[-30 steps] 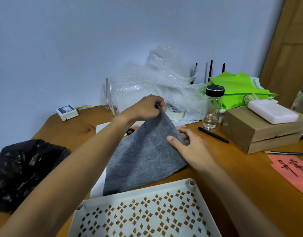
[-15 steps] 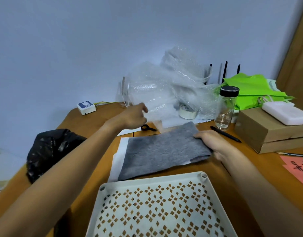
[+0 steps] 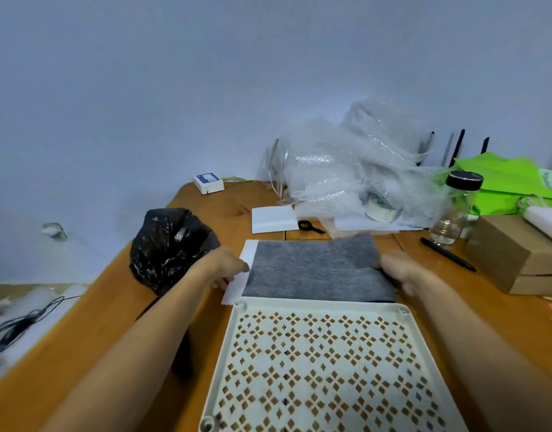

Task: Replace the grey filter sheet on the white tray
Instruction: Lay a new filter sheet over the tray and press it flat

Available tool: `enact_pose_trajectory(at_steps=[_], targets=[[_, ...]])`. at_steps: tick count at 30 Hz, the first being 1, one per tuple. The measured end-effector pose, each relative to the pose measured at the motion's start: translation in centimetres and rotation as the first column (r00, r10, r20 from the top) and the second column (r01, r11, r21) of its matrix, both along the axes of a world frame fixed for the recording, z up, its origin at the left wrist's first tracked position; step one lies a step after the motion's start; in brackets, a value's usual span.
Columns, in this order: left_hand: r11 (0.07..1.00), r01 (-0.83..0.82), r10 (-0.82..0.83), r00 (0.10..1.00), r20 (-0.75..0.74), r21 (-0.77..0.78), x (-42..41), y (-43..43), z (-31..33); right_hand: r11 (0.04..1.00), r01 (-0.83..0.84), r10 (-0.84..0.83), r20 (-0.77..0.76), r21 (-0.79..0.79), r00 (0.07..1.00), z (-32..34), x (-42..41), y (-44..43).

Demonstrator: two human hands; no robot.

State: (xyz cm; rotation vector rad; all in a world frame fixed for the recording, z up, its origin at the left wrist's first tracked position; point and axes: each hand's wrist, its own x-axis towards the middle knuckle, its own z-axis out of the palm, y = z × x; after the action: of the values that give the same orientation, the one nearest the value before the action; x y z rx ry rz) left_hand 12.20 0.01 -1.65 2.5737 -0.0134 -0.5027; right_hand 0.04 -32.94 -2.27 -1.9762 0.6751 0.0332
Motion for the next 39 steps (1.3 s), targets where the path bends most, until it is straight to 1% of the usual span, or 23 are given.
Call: enact_pose_trajectory(at_steps=[5, 9, 12, 15, 17, 18, 20, 21, 22, 24, 25, 26, 27, 28, 29, 30, 32, 33, 35, 37, 39], targets=[[0.998, 0.004, -0.002, 0.999, 0.032, -0.063, -1.0, 1.0, -0.5, 0.999, 0.024, -0.024, 0.007, -0.024, 1.0, 0.3, -0.3, 0.6], [0.985, -0.008, 0.026, 0.994, 0.103, -0.171, -1.7, 0.5, -0.3, 0.998, 0.063, -0.063, 0.024, -0.02, 0.998, -0.3, 0.0, 0.8], [0.97, -0.04, 0.067, 0.992, 0.107, -0.238, -2.2, 0.1, 0.1, 0.995, 0.068, -0.066, 0.027, -0.079, 0.997, -0.5, 0.2, 1.0], [0.927, -0.109, 0.142, 0.988, 0.064, -0.358, -2.5, 0.1, 0.1, 0.994, 0.063, -0.062, 0.015, -0.089, 0.998, -0.3, 0.2, 1.2], [0.88, -0.161, 0.185, 0.983, 0.01, -0.448, -2.7, 0.0, 0.0, 0.995, 0.068, -0.067, 0.013, -0.072, 0.998, -0.2, 0.3, 1.2], [0.832, -0.201, 0.201, 0.978, -0.057, -0.517, -2.7, 0.1, -0.2, 0.996, 0.072, -0.071, 0.02, -0.061, 0.997, -0.2, 0.2, 1.2], [0.694, -0.303, 0.213, 0.953, -0.217, -0.653, -2.9, 0.0, -0.2, 0.995, 0.091, -0.09, 0.025, -0.042, 0.996, -0.2, 0.2, 0.9], [0.639, -0.336, 0.208, 0.941, -0.265, -0.692, -3.0, 0.1, -0.2, 0.994, 0.103, -0.101, 0.035, -0.037, 0.994, -0.2, 0.2, 0.6], [0.609, -0.349, 0.197, 0.937, -0.29, -0.712, -3.1, 0.2, -0.3, 0.993, 0.11, -0.108, 0.053, -0.041, 0.993, -0.3, 0.3, 0.4], [0.554, -0.366, 0.172, 0.929, -0.327, -0.748, -3.4, 0.3, -0.3, 0.988, 0.104, -0.096, 0.076, -0.116, 0.992, -0.7, 0.5, -0.1], [0.537, -0.37, 0.168, 0.927, -0.334, -0.758, -3.5, 0.3, -0.4, 0.973, 0.079, -0.068, 0.06, -0.215, 0.996, -0.7, 0.6, -0.2], [0.535, -0.371, 0.166, 0.927, -0.335, -0.759, -3.6, 0.3, -0.4, 0.933, 0.041, -0.038, 0.015, -0.358, 0.999, -0.7, 0.5, -0.3], [0.534, -0.368, 0.163, 0.928, -0.335, -0.761, -3.7, 0.2, -0.4, 0.856, -0.014, -0.017, -0.055, -0.517, 0.998, -0.5, 0.4, -0.2], [0.549, -0.357, 0.157, 0.932, -0.326, -0.756, -4.0, 0.2, -0.2, 0.757, -0.065, -0.015, -0.116, -0.651, 0.993, -0.2, 0.2, 0.1], [0.574, -0.34, 0.149, 0.938, -0.313, -0.745, -4.1, 0.2, -0.2, 0.671, -0.096, -0.025, -0.152, -0.735, 0.988, 0.2, 0.2, 0.4], [0.594, -0.323, 0.141, 0.943, -0.3, -0.737, -4.3, 0.3, -0.2, 0.626, -0.108, -0.022, -0.156, -0.772, 0.987, 0.5, 0.6, 0.7], [0.625, -0.294, 0.131, 0.953, -0.275, -0.723, -4.3, 0.4, -0.3, 0.611, -0.093, 0.032, -0.093, -0.786, 0.995, 1.3, 1.8, 1.7], [0.628, -0.283, 0.127, 0.956, -0.263, -0.725, -4.4, 0.5, -0.3, 0.615, -0.112, 0.09, -0.073, -0.781, 0.993, 1.8, 2.7, 2.5], [0.653, -0.248, 0.125, 0.967, -0.221, -0.715, -4.3, 0.7, -0.5, 0.666, -0.192, 0.222, -0.054, -0.721, 0.974, 2.4, 4.9, 4.3], [0.677, -0.211, 0.129, 0.977, -0.169, -0.705, -4.5, 0.6, -0.9, 0.734, -0.284, 0.34, -0.028, -0.617, 0.94, 2.9, 7.0, 6.4], [0.675, -0.194, 0.16, 0.98, -0.116, -0.712, -4.7, 0.3, -1.2, 0.759, -0.343, 0.428, 0.027, -0.553, 0.903, 3.3, 9.4, 8.3]])
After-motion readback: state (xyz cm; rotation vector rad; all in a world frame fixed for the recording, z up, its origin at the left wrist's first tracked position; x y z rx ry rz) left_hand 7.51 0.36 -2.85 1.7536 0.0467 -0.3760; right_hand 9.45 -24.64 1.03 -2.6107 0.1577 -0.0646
